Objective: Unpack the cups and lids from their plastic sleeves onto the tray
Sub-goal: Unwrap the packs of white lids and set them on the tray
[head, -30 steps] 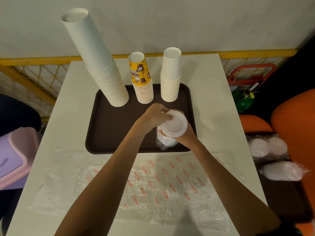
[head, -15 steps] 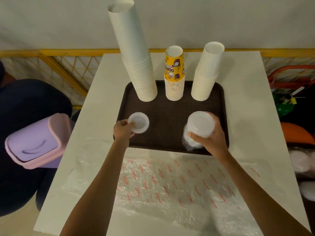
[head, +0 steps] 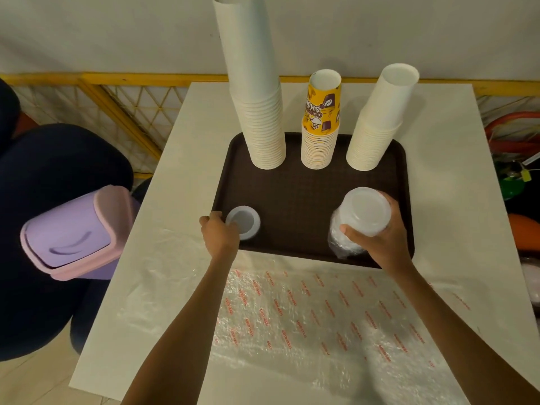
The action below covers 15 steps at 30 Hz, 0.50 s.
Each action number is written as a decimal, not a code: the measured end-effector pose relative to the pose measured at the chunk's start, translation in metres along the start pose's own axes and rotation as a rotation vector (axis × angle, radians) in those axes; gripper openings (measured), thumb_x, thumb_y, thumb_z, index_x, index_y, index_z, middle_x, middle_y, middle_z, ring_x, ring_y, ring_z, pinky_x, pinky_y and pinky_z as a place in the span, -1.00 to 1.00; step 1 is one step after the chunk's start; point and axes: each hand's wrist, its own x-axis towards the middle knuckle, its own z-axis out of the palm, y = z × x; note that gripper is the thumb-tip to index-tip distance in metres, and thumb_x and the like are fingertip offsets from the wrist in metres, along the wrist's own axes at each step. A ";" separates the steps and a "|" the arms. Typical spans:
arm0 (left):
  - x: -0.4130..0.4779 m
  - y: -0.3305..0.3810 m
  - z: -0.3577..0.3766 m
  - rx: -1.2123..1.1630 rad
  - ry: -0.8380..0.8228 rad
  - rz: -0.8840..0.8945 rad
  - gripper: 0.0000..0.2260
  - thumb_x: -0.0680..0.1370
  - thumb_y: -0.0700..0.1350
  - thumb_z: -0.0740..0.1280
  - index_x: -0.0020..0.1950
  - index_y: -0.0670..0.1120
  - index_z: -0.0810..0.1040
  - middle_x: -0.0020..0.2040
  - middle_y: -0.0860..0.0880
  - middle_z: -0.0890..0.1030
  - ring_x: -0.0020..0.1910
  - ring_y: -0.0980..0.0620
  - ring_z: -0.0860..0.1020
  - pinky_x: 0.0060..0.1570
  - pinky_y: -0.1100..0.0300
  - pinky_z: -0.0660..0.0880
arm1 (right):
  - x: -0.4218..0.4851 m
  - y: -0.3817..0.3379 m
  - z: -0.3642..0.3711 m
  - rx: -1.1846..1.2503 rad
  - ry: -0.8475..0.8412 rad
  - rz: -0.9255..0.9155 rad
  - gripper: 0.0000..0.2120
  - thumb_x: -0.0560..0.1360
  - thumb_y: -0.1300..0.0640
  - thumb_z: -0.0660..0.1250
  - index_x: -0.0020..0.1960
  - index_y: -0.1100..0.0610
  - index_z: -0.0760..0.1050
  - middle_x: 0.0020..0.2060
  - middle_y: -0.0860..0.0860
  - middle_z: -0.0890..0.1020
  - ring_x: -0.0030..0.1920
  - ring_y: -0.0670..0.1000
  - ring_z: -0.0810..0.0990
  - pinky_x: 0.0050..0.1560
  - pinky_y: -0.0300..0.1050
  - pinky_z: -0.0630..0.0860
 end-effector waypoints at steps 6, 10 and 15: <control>-0.032 0.042 0.005 -0.068 0.155 0.281 -0.69 0.56 -0.08 0.33 0.29 -0.11 0.49 0.28 -0.15 0.47 0.25 -0.10 0.44 0.16 0.07 0.45 | -0.005 -0.005 0.000 0.016 0.014 0.055 -0.04 0.20 0.06 0.61 0.45 0.14 0.17 0.29 0.04 0.38 0.29 -0.04 0.35 0.31 -0.03 0.41; -0.065 0.087 0.012 -0.107 0.135 0.415 -0.71 0.56 -0.11 0.32 0.27 -0.12 0.51 0.28 -0.12 0.47 0.24 -0.07 0.41 0.15 0.10 0.40 | -0.010 -0.013 0.001 0.014 0.048 0.082 0.07 0.13 -0.10 0.54 0.49 0.10 0.08 0.33 0.00 0.33 0.30 -0.11 0.29 0.29 -0.16 0.32; -0.093 0.120 0.029 -0.230 -0.202 0.548 -0.70 0.55 -0.15 0.32 0.28 -0.13 0.50 0.24 -0.11 0.48 0.16 -0.02 0.49 0.16 0.16 0.46 | -0.010 -0.013 0.001 -0.009 0.079 0.079 0.07 0.14 -0.19 0.57 0.48 0.10 0.13 0.35 0.05 0.35 0.29 -0.11 0.30 0.23 -0.21 0.35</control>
